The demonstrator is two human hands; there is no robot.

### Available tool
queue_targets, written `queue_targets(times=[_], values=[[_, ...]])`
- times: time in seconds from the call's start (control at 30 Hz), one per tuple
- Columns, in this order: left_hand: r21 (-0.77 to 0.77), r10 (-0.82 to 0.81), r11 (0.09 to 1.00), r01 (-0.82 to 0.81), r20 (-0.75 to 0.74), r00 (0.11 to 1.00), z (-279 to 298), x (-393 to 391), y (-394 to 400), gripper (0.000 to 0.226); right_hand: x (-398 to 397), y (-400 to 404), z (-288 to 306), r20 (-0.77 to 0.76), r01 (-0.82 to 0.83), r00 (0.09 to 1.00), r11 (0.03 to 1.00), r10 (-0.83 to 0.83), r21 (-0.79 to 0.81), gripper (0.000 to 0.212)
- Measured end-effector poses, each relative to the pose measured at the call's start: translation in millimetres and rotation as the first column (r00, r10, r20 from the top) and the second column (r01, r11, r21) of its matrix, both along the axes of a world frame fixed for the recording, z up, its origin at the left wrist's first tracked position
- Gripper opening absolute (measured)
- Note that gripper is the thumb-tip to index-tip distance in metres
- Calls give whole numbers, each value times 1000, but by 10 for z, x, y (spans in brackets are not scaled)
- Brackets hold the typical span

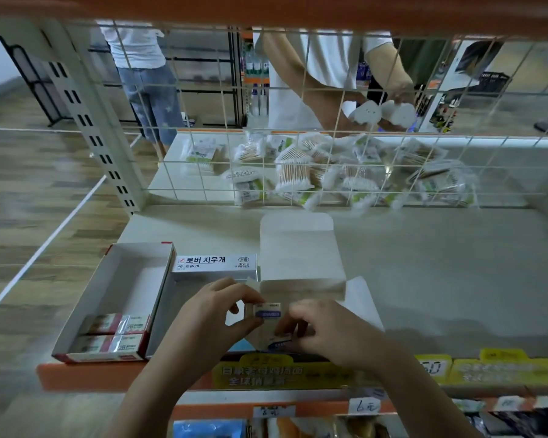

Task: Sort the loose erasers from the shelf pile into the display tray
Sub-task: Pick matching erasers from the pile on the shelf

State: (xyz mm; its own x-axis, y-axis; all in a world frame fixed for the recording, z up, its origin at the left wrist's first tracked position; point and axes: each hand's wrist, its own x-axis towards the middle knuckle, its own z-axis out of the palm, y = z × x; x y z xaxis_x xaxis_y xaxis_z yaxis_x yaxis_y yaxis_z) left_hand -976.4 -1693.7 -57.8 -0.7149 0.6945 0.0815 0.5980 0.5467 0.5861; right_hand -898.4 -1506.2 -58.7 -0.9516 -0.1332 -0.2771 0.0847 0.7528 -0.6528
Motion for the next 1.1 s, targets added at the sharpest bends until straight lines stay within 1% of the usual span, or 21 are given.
queue_targets(times=[0.1,0.17,0.27,0.37,0.53,0.8,0.93,1.1], values=[[1,0,1000,0,2,1000,-4,-1,-16,21,-37,29,39,80,-9,997,999,12,-44,21],[7,0,1000,0,7,1000,1,4,-25,22,-66,44,64,123,-3,992,998,10,-61,18],[4,-1,1000,1,14,1000,13,16,-25,22,-135,36,98,173,-5,985,998,15,-56,14],[1,-7,1000,7,9,1000,19,13,-24,22,-211,23,131,214,-46,976,999,51,-27,14],[-17,-16,1000,16,2,1000,12,-7,-21,21,-286,27,154,273,-49,960,997,63,-60,13],[-25,-26,999,26,12,1000,30,-28,-11,21,-315,83,184,310,-43,948,993,76,-112,18],[-17,-24,1000,24,7,1000,30,-31,-14,22,-311,67,136,324,-9,944,990,54,-139,18],[-19,-26,999,26,3,1000,25,-38,-24,22,-300,48,109,323,-25,945,995,54,-96,20]])
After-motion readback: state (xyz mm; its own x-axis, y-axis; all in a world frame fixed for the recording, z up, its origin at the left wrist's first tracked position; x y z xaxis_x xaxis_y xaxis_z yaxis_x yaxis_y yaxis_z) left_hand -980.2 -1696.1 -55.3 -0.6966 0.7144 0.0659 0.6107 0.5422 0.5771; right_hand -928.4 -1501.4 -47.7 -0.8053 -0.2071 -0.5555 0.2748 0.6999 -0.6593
